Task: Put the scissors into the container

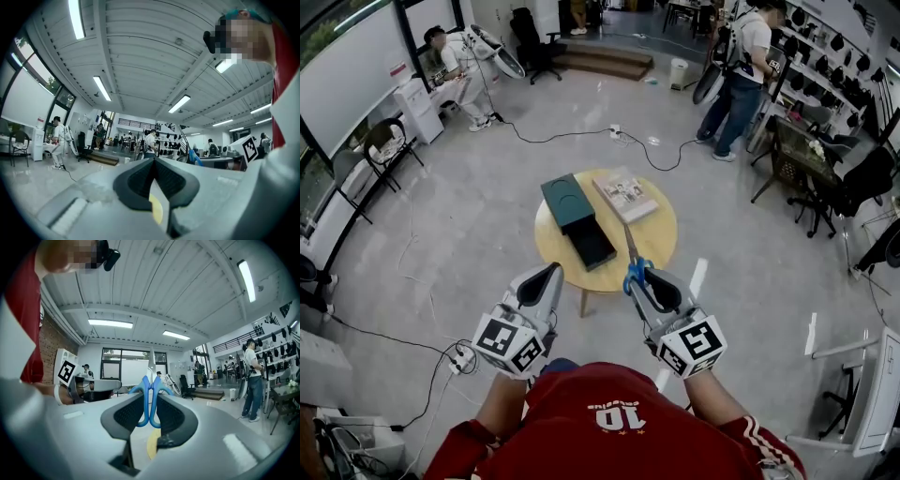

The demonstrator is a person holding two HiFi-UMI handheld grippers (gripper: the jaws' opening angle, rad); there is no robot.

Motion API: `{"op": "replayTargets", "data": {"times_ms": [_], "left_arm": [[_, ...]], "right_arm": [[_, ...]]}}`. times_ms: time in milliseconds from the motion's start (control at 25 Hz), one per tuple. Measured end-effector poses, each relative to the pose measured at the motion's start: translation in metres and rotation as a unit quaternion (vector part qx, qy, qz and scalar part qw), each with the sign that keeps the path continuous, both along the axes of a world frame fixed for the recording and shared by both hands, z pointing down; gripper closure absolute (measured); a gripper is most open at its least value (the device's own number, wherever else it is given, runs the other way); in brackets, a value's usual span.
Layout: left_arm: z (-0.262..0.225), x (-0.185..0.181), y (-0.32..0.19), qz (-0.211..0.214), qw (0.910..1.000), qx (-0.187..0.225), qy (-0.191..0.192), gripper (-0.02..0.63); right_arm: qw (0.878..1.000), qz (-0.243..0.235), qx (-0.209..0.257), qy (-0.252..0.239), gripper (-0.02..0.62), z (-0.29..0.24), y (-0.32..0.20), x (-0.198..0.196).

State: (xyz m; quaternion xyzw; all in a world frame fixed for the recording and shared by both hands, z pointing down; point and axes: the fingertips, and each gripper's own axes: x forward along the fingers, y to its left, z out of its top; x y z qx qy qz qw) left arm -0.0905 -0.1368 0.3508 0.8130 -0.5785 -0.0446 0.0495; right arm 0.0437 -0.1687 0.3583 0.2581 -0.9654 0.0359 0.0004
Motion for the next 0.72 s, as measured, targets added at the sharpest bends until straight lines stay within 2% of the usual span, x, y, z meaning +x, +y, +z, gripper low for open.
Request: {"op": "replayTargets", "data": {"times_ms": [440, 720], "left_arm": [[0.0, 0.005, -0.008, 0.007, 0.9998, -0.009, -0.016, 0.604], [0.009, -0.005, -0.025, 0.014, 0.9998, -0.011, 0.005, 0.604]], "right_arm": [[0.999, -0.015, -0.025, -0.014, 0.505, 0.012, -0.007, -0.003], [0.999, -0.009, -0.032, 0.003, 0.505, 0.021, -0.017, -0.011]]}}
